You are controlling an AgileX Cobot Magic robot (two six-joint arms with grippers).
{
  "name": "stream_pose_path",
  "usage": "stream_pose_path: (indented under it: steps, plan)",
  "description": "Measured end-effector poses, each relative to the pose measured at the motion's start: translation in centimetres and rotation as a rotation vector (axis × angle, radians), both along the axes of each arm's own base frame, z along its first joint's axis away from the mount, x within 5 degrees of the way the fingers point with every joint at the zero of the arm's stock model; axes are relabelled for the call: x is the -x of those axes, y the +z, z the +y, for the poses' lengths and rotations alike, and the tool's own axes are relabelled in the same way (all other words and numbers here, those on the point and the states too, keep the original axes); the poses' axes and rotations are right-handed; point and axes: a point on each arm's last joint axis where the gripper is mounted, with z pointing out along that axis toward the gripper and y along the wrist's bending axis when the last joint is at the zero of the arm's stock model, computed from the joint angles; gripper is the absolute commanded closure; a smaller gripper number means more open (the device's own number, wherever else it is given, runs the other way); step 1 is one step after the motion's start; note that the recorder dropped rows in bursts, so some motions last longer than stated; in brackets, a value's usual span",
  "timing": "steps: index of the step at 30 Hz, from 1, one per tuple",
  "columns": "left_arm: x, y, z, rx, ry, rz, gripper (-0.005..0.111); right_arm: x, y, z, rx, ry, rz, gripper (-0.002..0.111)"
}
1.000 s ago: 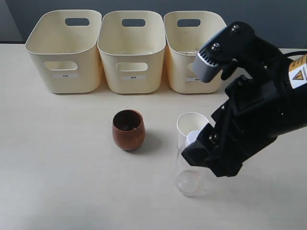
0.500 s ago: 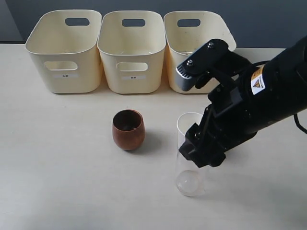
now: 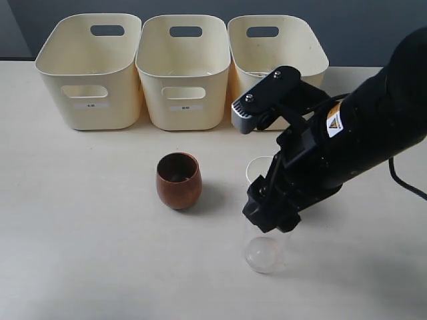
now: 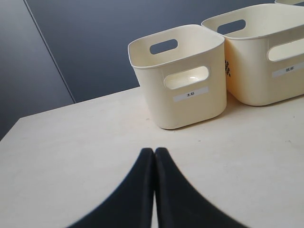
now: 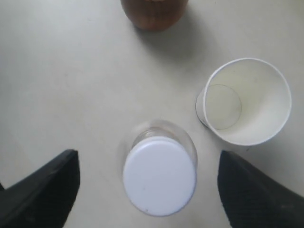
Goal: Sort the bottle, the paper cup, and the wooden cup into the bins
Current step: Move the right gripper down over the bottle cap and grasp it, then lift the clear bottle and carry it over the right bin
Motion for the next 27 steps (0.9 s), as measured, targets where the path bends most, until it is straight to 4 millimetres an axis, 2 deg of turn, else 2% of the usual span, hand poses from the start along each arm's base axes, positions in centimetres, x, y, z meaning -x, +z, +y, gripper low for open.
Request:
stream_pose_path:
  steps: [7,11,14,19,27]
  plan:
    - [0.0,0.0,0.0,0.0,0.0,0.0,0.107,-0.43,-0.89,0.36,0.016,-0.007,0.021,0.034]
    - [0.0,0.0,0.0,0.0,0.0,0.0,0.107,-0.46,-0.92,0.38,0.014,-0.013,0.022,0.046]
    - [0.0,0.0,0.0,0.0,0.0,0.0,0.107,-0.46,-0.92,0.38,0.014,-0.013,0.022,0.063]
    - [0.0,0.0,0.0,0.0,0.0,0.0,0.107,-0.41,-0.94,0.33,0.02,-0.014,0.03,0.106]
    - [0.0,0.0,0.0,0.0,0.0,0.0,0.107,-0.36,-0.93,0.3,0.025,-0.012,0.036,0.109]
